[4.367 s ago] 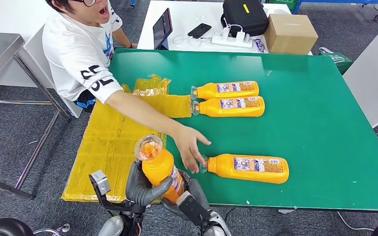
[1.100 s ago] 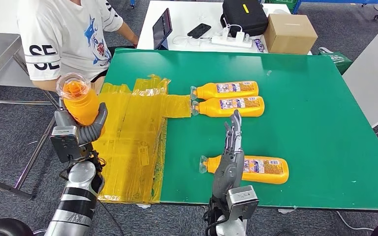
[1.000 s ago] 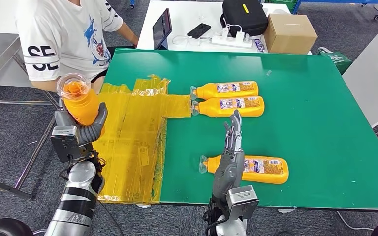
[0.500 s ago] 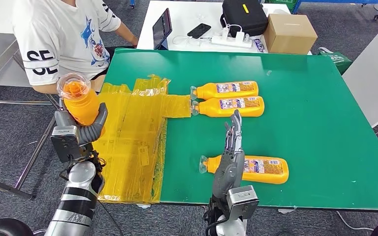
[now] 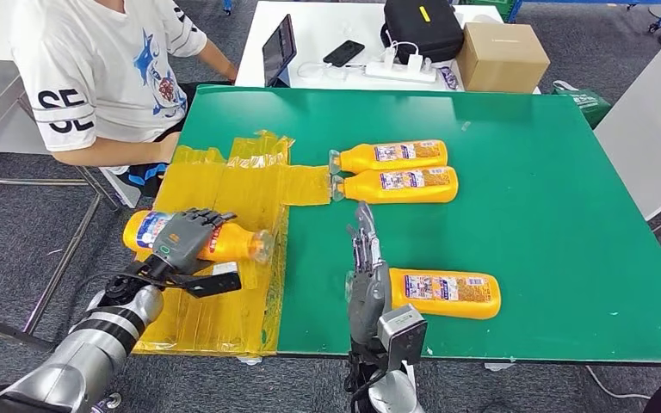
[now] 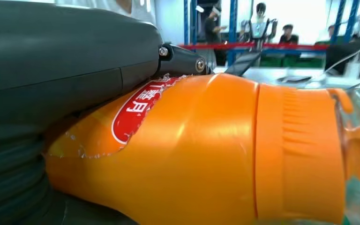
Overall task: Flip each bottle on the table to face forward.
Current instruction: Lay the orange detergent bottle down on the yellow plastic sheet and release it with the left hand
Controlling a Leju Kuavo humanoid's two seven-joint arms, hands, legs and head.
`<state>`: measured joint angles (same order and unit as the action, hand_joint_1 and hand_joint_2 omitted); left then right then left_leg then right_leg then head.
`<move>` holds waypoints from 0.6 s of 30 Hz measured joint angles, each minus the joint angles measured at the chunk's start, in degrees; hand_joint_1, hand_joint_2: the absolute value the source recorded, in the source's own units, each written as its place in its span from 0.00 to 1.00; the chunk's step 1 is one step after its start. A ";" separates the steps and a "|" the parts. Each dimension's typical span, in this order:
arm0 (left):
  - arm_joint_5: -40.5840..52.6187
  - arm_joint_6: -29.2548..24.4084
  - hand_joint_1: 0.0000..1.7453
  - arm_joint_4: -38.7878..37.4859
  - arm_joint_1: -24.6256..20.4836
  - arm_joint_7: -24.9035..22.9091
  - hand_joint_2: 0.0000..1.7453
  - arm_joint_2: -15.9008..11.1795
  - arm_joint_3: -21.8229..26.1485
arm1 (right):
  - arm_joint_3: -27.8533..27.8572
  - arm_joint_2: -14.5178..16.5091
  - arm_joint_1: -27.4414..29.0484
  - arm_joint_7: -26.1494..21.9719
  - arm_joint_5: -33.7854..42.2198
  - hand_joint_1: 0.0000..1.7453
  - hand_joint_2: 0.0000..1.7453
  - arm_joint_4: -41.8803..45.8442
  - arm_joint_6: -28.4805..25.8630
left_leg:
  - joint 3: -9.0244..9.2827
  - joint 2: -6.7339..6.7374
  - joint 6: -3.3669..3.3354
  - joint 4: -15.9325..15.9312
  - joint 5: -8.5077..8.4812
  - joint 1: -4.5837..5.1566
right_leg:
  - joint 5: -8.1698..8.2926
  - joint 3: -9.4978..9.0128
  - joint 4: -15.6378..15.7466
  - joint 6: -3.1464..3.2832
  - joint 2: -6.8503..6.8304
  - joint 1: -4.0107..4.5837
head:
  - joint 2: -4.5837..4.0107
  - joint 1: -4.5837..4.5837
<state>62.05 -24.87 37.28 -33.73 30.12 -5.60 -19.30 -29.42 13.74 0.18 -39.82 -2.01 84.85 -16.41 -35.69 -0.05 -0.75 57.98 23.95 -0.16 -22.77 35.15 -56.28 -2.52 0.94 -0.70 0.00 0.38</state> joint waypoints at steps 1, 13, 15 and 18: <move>-0.66 0.01 1.00 -0.79 -0.29 -0.04 1.00 -0.27 -0.32 | 0.11 0.04 -0.02 0.00 0.00 0.00 0.00 -0.22 0.00 | -0.02 -0.04 0.00 0.00 0.00 0.00 | 0.00 0.00 0.00 0.00 -0.01 0.00 | 0.00 0.00; -2.53 2.26 1.00 -3.68 -0.96 0.00 1.00 -1.22 -1.56 | 0.64 0.23 -0.19 0.00 -0.51 0.00 0.00 -1.93 0.42 | -0.05 -0.12 0.00 0.00 0.00 -0.01 | -0.01 0.00 0.01 0.00 -0.04 0.00 | 0.00 0.00; -4.24 3.79 1.00 -3.59 -0.82 0.93 1.00 -1.21 -1.31 | 0.75 0.28 -0.19 0.00 -0.83 0.00 0.00 -2.13 0.67 | -0.05 -0.12 0.00 0.00 0.00 -0.01 | -0.01 0.00 0.00 0.00 -0.04 0.01 | 0.00 0.00; -6.07 5.28 1.00 -3.15 -0.63 2.02 1.00 -1.17 -0.63 | 0.98 0.39 -0.19 0.00 -1.01 0.00 0.00 -2.39 0.87 | -0.04 -0.12 0.00 0.00 0.00 -0.01 | -0.01 0.00 0.00 0.01 -0.04 0.01 | 0.00 0.00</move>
<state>55.98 -19.59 34.13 -34.36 32.15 -6.78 -19.93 -28.45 14.13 -0.02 -39.82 -3.02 82.46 -15.55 -35.73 -0.17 -0.75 57.98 23.95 -0.17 -22.78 35.15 -56.27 -2.51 0.89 -0.69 0.00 0.38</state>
